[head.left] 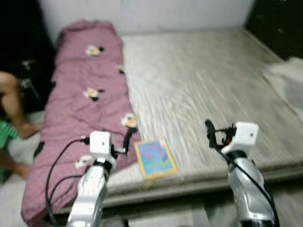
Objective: Clean up the room
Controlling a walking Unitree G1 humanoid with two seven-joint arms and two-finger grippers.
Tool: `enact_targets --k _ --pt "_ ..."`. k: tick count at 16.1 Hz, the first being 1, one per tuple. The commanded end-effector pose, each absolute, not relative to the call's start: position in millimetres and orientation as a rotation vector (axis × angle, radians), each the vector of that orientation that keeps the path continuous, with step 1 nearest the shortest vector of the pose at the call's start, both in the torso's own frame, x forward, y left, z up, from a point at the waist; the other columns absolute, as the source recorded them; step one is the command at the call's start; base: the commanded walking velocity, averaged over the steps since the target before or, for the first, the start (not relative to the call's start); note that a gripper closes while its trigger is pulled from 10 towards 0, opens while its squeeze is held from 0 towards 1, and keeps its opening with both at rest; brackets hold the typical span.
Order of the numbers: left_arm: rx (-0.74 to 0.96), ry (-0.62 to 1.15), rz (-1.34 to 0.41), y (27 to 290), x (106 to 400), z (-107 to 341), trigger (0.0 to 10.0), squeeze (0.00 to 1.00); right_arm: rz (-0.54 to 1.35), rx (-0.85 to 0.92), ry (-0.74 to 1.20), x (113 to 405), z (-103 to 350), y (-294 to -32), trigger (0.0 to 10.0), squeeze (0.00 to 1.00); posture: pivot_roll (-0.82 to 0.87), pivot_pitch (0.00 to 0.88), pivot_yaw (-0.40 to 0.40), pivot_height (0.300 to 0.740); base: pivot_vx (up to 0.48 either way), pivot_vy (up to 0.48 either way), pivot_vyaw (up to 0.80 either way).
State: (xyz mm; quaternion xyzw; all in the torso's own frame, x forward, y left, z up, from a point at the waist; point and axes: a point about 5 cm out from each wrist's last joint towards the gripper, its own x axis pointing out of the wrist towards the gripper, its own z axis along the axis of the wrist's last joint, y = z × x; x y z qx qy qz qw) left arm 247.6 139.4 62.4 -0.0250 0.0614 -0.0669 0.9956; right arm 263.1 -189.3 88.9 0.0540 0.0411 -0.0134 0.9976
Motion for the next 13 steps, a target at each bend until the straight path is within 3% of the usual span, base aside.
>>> enact_targets --k 1,13 --pt "-0.040 0.122 -0.127 143 248 63 10.0 0.00 -0.002 0.104 0.081 264 90 -184 10.0 0.00 -0.04 0.036 0.005 0.740 0.337 0.000 0.00" --pt "-0.027 0.200 -0.103 144 244 52 10.0 0.00 0.004 0.113 0.076 262 89 -183 10.0 0.00 -0.04 0.047 0.001 0.740 0.026 0.000 0.00"
